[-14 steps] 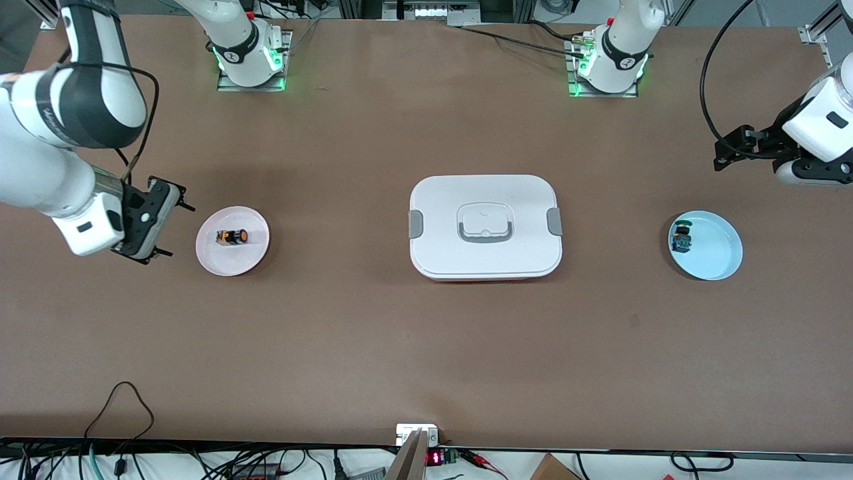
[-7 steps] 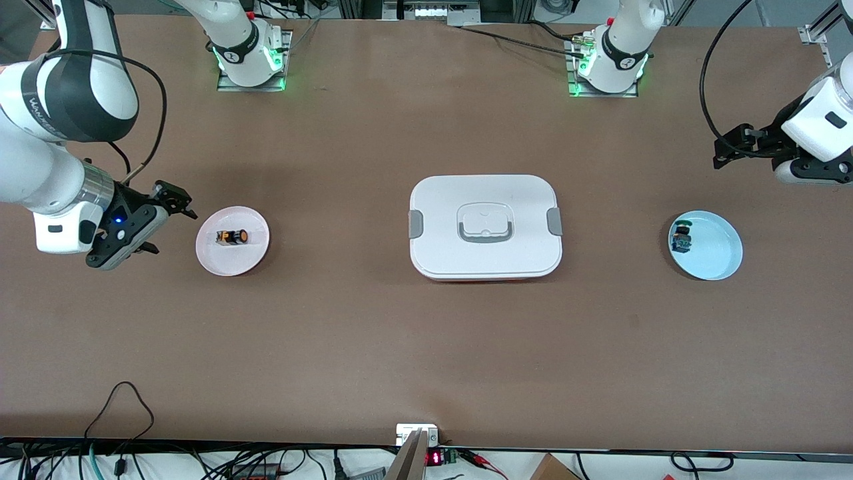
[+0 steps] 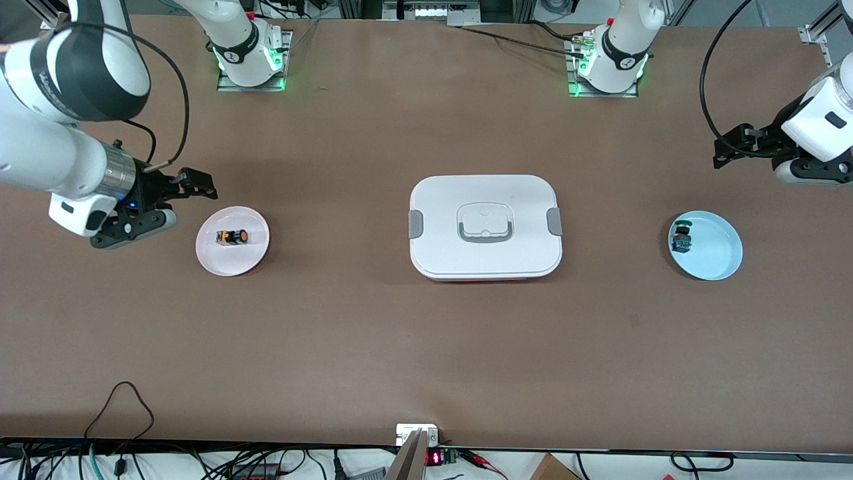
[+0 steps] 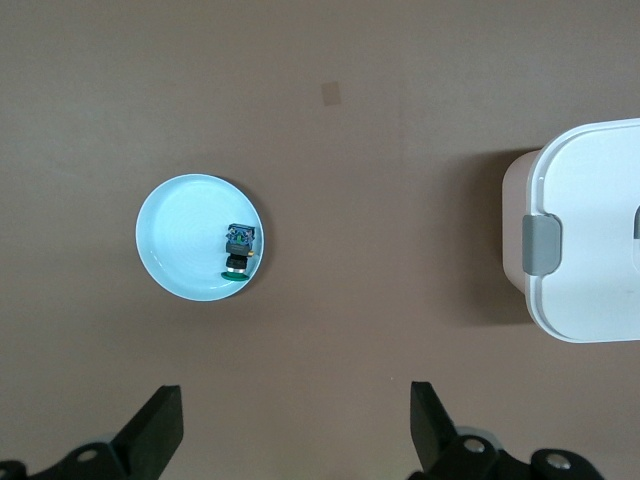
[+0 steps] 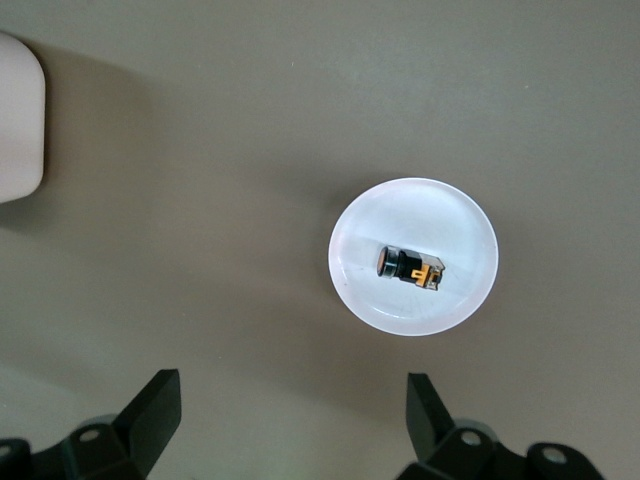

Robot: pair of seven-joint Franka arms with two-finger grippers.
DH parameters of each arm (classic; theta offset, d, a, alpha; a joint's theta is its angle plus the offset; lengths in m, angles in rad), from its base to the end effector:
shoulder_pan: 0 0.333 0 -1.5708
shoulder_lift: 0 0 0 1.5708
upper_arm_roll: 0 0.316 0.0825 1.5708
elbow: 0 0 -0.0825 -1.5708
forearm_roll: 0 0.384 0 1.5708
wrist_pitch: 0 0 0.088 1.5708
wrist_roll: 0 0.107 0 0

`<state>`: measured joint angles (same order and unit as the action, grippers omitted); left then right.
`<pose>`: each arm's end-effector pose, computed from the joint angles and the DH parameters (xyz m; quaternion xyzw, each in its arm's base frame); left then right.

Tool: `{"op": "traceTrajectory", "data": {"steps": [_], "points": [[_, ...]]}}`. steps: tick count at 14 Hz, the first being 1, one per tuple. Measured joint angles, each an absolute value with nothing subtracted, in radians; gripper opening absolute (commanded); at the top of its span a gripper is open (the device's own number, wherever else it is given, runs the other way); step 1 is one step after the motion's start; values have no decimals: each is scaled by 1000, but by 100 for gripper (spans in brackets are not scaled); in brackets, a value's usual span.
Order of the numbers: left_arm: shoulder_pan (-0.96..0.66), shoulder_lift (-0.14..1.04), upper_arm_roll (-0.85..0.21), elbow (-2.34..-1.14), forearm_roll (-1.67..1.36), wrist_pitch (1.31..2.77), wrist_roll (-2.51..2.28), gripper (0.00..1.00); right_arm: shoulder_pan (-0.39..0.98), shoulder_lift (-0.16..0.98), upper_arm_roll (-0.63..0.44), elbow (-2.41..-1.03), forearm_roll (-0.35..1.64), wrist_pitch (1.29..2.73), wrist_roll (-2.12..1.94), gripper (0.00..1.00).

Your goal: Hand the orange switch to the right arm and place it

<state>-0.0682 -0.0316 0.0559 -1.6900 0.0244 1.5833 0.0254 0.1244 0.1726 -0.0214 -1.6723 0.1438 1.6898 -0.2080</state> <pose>0.5420 -0.0036 0.5867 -0.9990 0.0195 0.0376 0.0111 0.5936 0.0759 0.4872 -0.9847 -0.1402 0.0735 0.0726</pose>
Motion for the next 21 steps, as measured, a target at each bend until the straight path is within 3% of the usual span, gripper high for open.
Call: {"op": "traceTrajectory", "data": {"steps": [8, 16, 21], "points": [[-68, -32, 56, -1690, 24, 1582, 25, 100, 99, 159, -146, -1616, 121, 1677, -127, 100], [-68, -32, 57, -1689, 24, 1581, 25, 100, 100, 157, -130, -1413, 20, 1439, 39, 100], [-68, -32, 57, -1688, 24, 1581, 25, 100, 88, 167, -134, -1438, 12, 1459, 1, 100]]}}
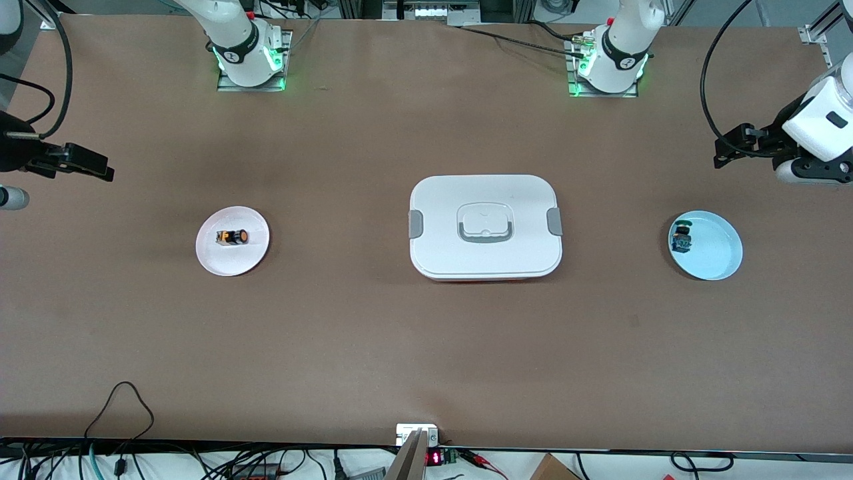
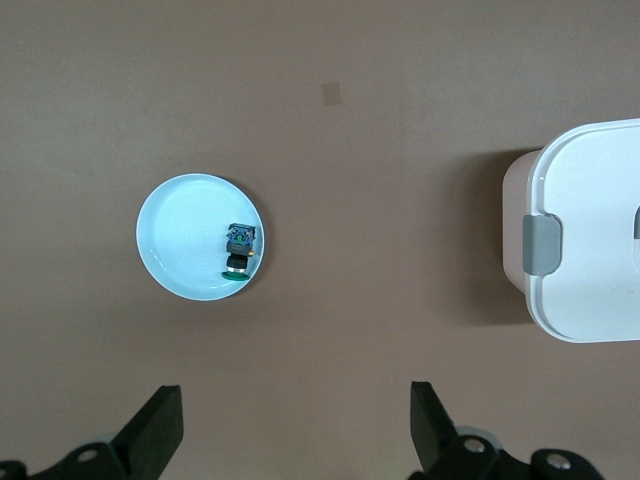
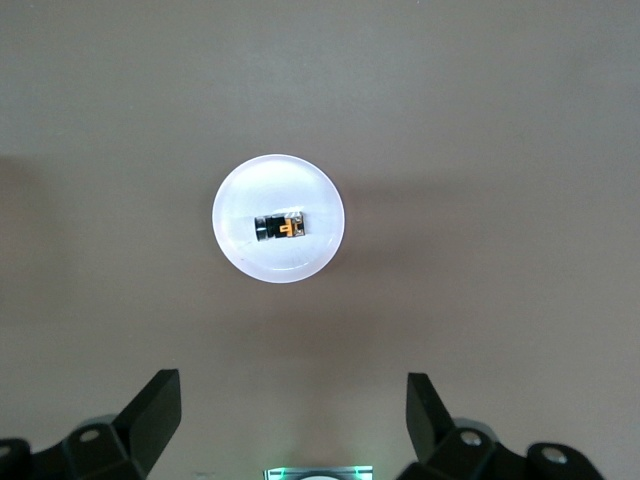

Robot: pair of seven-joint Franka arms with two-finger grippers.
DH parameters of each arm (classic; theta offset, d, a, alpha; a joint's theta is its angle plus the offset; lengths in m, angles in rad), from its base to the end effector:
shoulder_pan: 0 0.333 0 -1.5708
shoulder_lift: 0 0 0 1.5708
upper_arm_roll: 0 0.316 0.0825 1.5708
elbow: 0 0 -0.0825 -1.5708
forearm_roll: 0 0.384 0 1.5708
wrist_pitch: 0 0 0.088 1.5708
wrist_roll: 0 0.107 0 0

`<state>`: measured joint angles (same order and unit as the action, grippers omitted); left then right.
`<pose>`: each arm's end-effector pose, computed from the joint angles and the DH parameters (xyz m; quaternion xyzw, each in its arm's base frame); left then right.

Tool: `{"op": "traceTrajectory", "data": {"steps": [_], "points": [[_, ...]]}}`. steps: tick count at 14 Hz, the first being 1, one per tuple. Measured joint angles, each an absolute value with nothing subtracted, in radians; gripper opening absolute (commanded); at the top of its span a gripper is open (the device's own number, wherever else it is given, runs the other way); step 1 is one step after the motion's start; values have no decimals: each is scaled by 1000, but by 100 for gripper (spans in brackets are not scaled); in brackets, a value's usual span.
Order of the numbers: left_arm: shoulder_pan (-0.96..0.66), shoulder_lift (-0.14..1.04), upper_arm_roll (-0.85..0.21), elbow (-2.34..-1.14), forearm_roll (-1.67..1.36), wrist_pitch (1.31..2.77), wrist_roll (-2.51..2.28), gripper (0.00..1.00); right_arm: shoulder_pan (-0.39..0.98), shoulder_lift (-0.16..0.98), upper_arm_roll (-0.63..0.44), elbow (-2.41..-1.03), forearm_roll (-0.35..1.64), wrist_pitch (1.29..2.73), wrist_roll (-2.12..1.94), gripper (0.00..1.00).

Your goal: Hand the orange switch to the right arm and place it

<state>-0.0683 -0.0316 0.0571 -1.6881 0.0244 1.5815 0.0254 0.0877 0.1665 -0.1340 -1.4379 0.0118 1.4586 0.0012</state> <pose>0.5419 -0.0030 0.5875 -0.9991 0.0189 0.0376 0.0110 0.5912 -0.0194 0.5826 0.9971 -0.0233 -0.0722 0.0036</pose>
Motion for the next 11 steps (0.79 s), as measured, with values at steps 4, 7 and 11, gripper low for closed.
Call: {"op": "traceTrajectory", "data": {"steps": [4, 7, 11], "points": [[-68, -32, 57, -1688, 24, 1577, 25, 100, 79, 157, -135, -1536, 12, 1563, -8, 100], [-68, -32, 57, -1687, 24, 1572, 25, 100, 80, 144, -134, -1570, 12, 1587, -10, 100], [-68, -32, 59, -1687, 24, 1570, 25, 100, 80, 77, -134, -1682, 12, 1691, -10, 100]]}}
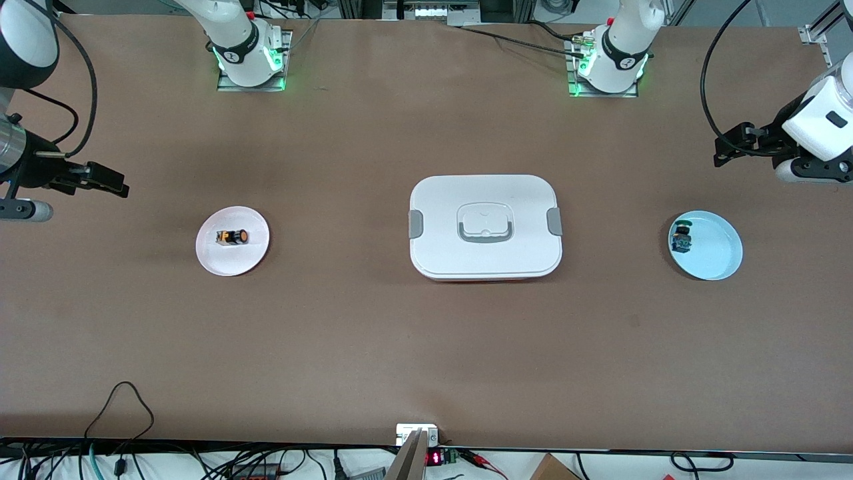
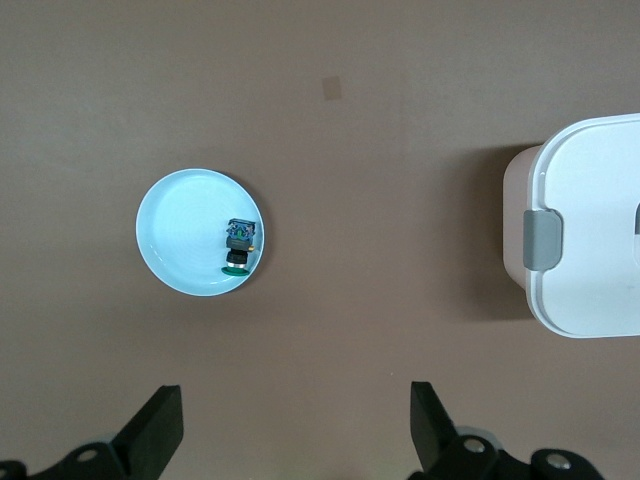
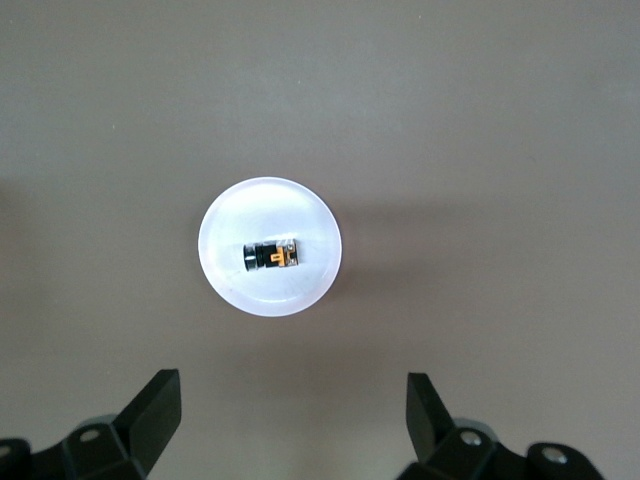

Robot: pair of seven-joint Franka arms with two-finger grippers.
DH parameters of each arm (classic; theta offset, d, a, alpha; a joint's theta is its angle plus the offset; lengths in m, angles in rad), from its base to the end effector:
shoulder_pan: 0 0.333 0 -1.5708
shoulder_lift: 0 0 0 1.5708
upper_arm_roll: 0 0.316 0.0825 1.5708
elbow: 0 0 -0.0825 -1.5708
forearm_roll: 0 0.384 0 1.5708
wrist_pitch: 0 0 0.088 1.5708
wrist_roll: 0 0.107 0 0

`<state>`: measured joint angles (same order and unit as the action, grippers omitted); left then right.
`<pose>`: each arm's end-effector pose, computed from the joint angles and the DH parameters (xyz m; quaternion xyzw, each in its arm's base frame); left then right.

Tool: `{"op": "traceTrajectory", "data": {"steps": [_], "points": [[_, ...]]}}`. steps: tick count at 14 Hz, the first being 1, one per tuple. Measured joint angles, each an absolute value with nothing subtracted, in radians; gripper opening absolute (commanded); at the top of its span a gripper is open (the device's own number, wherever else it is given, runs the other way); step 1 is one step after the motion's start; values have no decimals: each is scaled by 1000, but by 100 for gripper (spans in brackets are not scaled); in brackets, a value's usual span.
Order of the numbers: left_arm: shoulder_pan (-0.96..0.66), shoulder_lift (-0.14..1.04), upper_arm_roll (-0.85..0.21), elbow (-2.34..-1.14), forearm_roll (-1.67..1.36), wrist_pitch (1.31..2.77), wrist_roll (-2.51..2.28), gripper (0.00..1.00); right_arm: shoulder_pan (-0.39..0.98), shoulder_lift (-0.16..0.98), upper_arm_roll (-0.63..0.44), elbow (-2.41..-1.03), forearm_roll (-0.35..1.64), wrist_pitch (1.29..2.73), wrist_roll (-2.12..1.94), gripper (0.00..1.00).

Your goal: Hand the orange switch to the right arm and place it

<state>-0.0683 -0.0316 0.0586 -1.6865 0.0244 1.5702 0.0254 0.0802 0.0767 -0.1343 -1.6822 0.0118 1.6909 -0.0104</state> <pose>0.5407 -0.0022 0.5873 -0.9989 0.0181 0.0424 0.0109 0.5788 -0.0279 0.5386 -0.9992 0.0227 0.0336 0.0018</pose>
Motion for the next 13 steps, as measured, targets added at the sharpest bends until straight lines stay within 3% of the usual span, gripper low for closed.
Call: {"op": "traceTrajectory", "data": {"steps": [5, 13], "points": [[-68, -32, 61, -1686, 24, 1570, 25, 100, 81, 11, -131, -1710, 12, 1692, -10, 100], [-68, -32, 62, -1686, 24, 1569, 25, 100, 84, 5, -123, -1676, 12, 1650, -15, 100]]}}
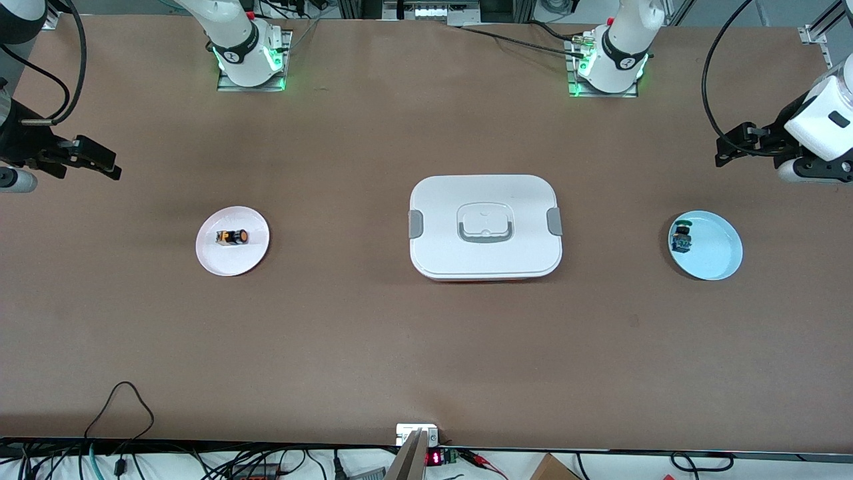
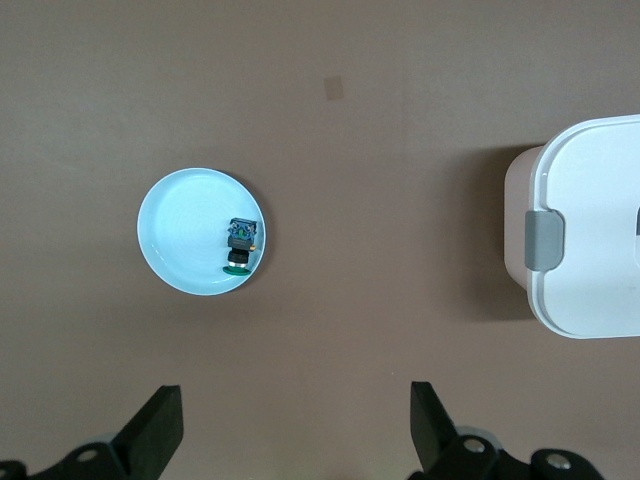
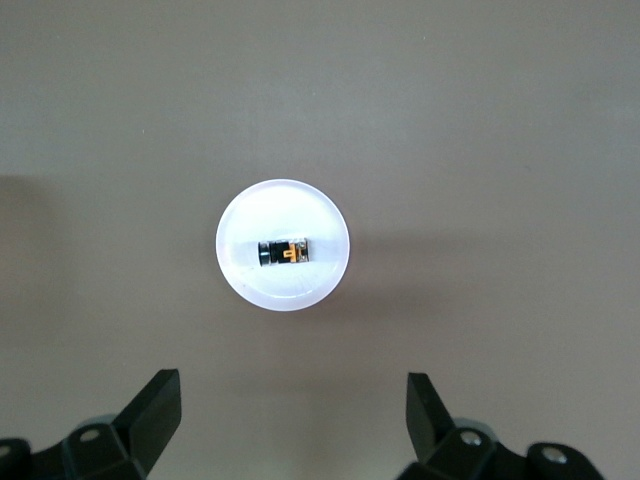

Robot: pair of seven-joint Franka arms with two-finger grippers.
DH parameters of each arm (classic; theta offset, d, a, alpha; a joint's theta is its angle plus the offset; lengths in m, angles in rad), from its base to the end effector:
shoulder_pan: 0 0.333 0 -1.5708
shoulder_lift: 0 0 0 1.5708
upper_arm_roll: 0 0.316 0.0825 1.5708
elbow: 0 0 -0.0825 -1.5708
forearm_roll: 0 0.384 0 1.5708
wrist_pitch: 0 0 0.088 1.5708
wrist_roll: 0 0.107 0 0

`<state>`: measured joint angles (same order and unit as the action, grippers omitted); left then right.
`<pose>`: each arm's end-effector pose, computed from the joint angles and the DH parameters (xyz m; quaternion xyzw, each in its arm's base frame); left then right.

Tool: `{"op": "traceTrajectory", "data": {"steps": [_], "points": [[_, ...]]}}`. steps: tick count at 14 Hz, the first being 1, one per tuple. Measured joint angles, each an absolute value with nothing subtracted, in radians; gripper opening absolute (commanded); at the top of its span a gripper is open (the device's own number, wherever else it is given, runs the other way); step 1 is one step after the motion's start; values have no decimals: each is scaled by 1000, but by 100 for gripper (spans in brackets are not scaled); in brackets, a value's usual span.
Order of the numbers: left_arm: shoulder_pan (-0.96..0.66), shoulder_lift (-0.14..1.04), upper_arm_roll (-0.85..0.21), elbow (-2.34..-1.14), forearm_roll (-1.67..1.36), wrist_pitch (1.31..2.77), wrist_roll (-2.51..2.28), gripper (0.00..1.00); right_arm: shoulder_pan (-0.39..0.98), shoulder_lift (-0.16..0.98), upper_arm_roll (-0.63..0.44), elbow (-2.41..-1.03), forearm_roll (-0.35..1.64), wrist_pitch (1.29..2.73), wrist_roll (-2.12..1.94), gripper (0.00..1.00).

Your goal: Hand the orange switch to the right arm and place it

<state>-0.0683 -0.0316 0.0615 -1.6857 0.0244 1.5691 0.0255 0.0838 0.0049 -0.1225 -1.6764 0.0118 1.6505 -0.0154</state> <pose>0.5406 -0.0006 0.5876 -0.9989 0.0167 0.0426 0.0108 0.5591 -0.0203 0.5786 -0.9998 0.0122 0.0152 0.0060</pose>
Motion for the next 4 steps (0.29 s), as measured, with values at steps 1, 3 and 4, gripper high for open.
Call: {"op": "traceTrajectory", "data": {"steps": [1, 3, 4], "points": [[-68, -32, 62, -1686, 24, 1569, 25, 100, 84, 5, -123, -1673, 12, 1645, -16, 100], [-68, -32, 62, -1686, 24, 1569, 25, 100, 84, 5, -122, -1668, 12, 1641, -16, 100], [-68, -32, 62, -1686, 24, 1569, 25, 100, 84, 5, -122, -1667, 12, 1640, -16, 100]]}}
